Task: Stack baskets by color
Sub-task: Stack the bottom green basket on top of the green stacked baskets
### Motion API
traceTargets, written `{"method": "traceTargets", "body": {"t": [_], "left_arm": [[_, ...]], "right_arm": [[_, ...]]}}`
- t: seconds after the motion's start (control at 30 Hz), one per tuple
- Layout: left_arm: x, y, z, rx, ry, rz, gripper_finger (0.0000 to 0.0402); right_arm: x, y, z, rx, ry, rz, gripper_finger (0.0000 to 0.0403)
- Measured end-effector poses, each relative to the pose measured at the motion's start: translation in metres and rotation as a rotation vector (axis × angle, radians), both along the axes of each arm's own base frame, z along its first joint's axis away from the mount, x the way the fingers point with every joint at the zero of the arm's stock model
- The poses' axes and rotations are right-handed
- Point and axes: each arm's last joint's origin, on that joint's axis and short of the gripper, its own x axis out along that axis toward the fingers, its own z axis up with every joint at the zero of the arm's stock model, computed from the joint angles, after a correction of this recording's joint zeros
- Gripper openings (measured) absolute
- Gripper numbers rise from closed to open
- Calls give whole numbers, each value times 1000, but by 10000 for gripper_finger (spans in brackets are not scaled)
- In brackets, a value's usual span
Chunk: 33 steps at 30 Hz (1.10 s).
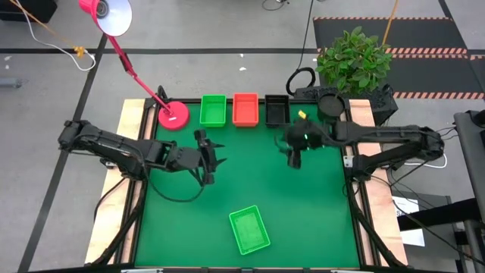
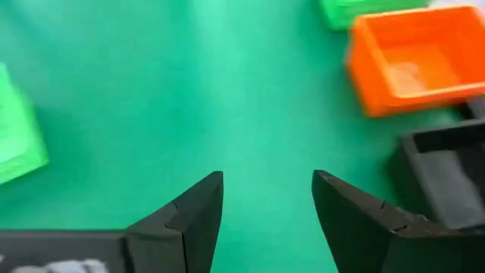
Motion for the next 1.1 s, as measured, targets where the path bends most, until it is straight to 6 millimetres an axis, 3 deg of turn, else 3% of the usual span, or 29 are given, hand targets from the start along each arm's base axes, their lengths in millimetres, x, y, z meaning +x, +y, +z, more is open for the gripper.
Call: {"method": "traceTargets", "body": {"t": [0.27, 0.57, 0.93, 1.1], "left_arm": [[55, -54, 7, -94, 114, -77, 214], [97, -133, -8, -182, 181, -152, 214], [117, -229, -65, -329, 228, -220, 214], [120, -256, -84, -384, 233, -225, 214]], "right_arm": [[-15, 50, -24, -55, -49, 82, 197], [-21, 58, -25, -59, -63, 130, 196], [-33, 74, -16, 59, -114, 115, 196], [-36, 85, -16, 65, -121, 130, 196]]}}
